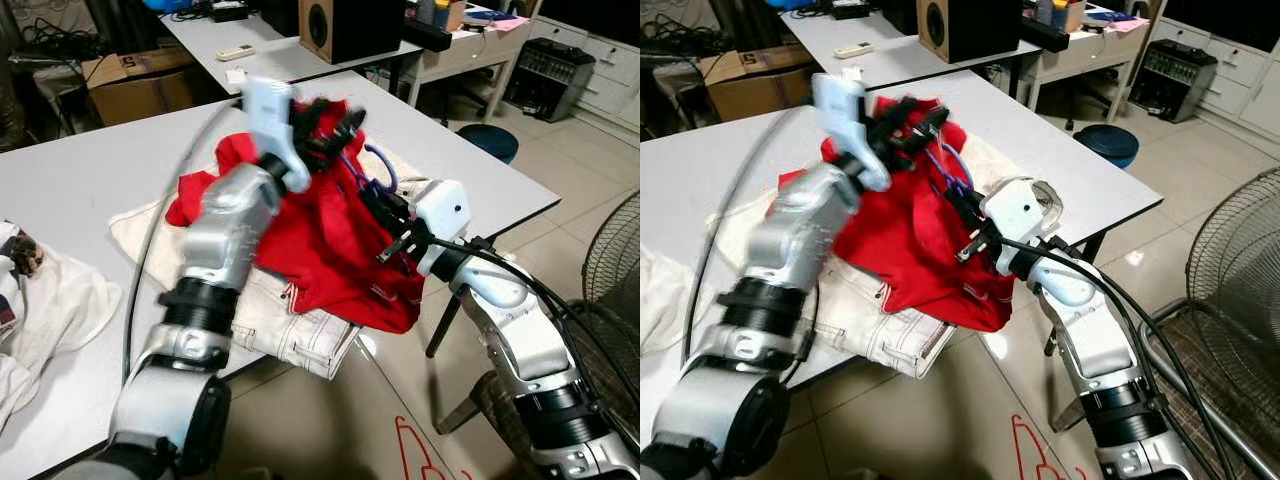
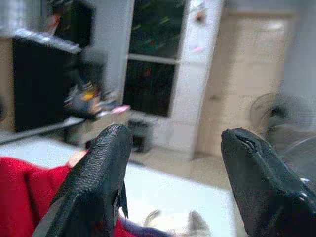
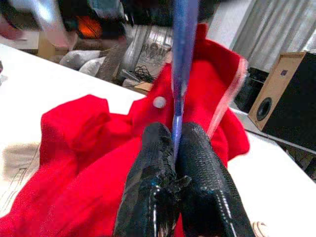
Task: Hang hanger
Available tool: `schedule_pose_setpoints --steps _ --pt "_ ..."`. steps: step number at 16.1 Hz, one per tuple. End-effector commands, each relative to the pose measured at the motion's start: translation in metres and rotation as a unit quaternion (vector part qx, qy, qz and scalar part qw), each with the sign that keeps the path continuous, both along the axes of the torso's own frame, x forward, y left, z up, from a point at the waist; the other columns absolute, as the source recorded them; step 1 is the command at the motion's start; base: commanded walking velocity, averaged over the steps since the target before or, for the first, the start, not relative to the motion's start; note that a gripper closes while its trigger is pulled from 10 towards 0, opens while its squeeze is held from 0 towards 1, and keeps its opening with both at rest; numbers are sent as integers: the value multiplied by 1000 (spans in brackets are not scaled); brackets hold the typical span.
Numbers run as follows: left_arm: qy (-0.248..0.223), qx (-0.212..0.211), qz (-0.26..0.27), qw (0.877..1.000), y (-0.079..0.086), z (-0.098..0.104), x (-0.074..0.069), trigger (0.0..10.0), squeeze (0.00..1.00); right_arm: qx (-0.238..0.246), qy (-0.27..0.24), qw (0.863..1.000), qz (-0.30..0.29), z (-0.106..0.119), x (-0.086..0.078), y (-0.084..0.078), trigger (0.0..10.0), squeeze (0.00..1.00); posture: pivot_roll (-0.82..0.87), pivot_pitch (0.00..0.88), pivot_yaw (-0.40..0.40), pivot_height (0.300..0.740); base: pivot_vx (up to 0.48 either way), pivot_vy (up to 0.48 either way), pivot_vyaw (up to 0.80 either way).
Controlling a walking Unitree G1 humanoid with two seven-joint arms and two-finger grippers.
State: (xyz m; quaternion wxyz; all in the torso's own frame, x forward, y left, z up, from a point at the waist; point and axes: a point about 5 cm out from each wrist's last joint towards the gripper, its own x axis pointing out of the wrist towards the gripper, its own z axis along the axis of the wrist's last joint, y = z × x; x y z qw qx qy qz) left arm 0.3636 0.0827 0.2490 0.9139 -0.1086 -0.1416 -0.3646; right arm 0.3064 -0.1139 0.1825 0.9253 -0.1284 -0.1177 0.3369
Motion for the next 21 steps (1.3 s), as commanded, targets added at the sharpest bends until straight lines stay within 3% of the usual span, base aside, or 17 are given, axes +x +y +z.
schedule_pose_setpoints --steps 1,3,4,5,6,9,10,11,13,16,18,21 --pt "-20 -2 -52 998 -5 -1 -10 10000 0 1 -15 1000 5 4 -2 -1 10000 0 11 0 55 740 0 0 0" --pt "-32 -8 -38 999 -3 -2 -9 10000 0 1 -15 1000 8 4 -1 -1 10000 0 14 0 52 740 0 0 0" --pt "-32 0 1 999 1 -2 -3 10000 0 -1 -15 1000 10 4 -1 0 10000 0 17 0 48 740 0 0 0" --pt "-18 34 55 998 6 -8 7 10000 1000 -2 -16 1000 14 5 0 2 10000 0 21 0 45 740 0 0 0" --pt "-5 49 80 996 9 -12 11 10000 1000 -2 -17 1000 18 5 0 3 10000 0 21 0 45 740 0 0 0" --pt "1 42 107 993 12 -12 15 10000 1000 -2 -17 1000 20 5 -1 4 10000 0 16 0 49 740 0 0 0" --pt "-3 28 117 993 9 -11 18 10000 322 -2 -18 1000 21 5 -1 4 10000 0 13 0 52 740 0 0 0" --pt "-11 18 130 991 9 -8 19 10000 153 -1 -18 1000 21 5 -1 4 10000 0 11 0 54 740 0 0 0" --pt "-32 -26 121 992 8 2 16 10000 0 -1 -18 1000 21 5 -1 4 10000 0 11 0 54 740 0 0 0" --pt "-35 -23 113 993 7 2 15 10000 0 -2 -17 1000 22 5 -1 3 10000 0 13 0 52 740 0 0 0" --pt "-17 15 150 988 13 -8 22 10000 0 -3 -18 1000 25 5 -1 3 10000 0 13 0 50 740 0 0 0" --pt "-15 62 139 988 10 -18 21 10000 0 -4 -17 999 27 5 -1 4 10000 0 12 0 51 740 0 0 0"
